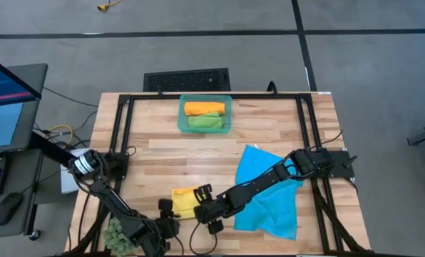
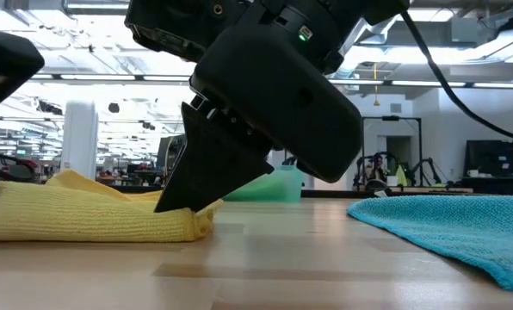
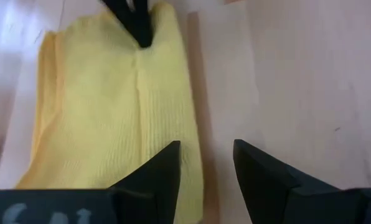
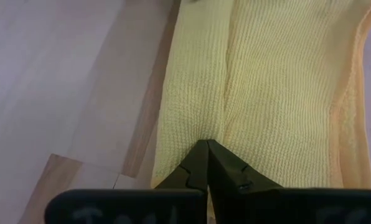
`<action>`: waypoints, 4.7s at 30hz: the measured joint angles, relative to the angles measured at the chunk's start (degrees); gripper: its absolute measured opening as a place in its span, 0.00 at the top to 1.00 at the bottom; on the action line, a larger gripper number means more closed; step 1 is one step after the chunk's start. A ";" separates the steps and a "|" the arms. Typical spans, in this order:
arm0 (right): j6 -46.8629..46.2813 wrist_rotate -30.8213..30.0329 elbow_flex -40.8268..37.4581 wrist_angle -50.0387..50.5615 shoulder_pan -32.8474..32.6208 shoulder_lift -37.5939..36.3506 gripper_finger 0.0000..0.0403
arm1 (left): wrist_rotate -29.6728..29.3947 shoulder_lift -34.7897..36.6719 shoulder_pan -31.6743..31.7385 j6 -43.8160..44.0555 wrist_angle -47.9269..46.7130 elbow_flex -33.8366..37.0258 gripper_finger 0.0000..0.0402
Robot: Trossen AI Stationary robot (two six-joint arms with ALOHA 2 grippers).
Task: Roll microfiber towels into tight, uniform cylinder then place into a basket
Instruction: Fold the yellow towel
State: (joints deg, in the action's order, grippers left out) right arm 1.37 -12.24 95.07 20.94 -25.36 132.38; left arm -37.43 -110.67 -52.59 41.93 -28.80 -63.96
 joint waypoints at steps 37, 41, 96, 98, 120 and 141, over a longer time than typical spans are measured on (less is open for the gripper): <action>2.58 0.35 0.00 1.30 -1.56 -0.02 0.92 | 10.81 0.23 5.35 13.93 -4.76 1.88 0.95; 3.17 0.34 0.34 1.51 -1.58 -0.02 0.85 | 12.97 0.11 5.64 14.63 -6.06 -0.45 0.97; 13.22 0.31 4.40 2.17 -6.37 0.04 0.77 | 31.62 2.86 8.34 23.74 2.58 -2.56 0.98; 12.39 0.39 3.74 2.00 -5.76 0.04 0.77 | 31.80 2.91 8.34 23.77 2.67 -2.58 0.97; 2.72 10.98 3.71 4.91 -1.60 0.01 0.45 | 32.09 2.95 8.41 22.83 2.80 -2.60 0.97; 2.69 -0.47 0.02 -3.59 -1.60 0.11 0.66 | 31.08 3.15 8.27 21.69 2.98 -2.60 0.97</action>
State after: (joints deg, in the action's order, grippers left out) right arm 4.06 -12.72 95.09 17.34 -26.96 132.49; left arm -6.35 -107.53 -44.31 63.61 -25.82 -66.57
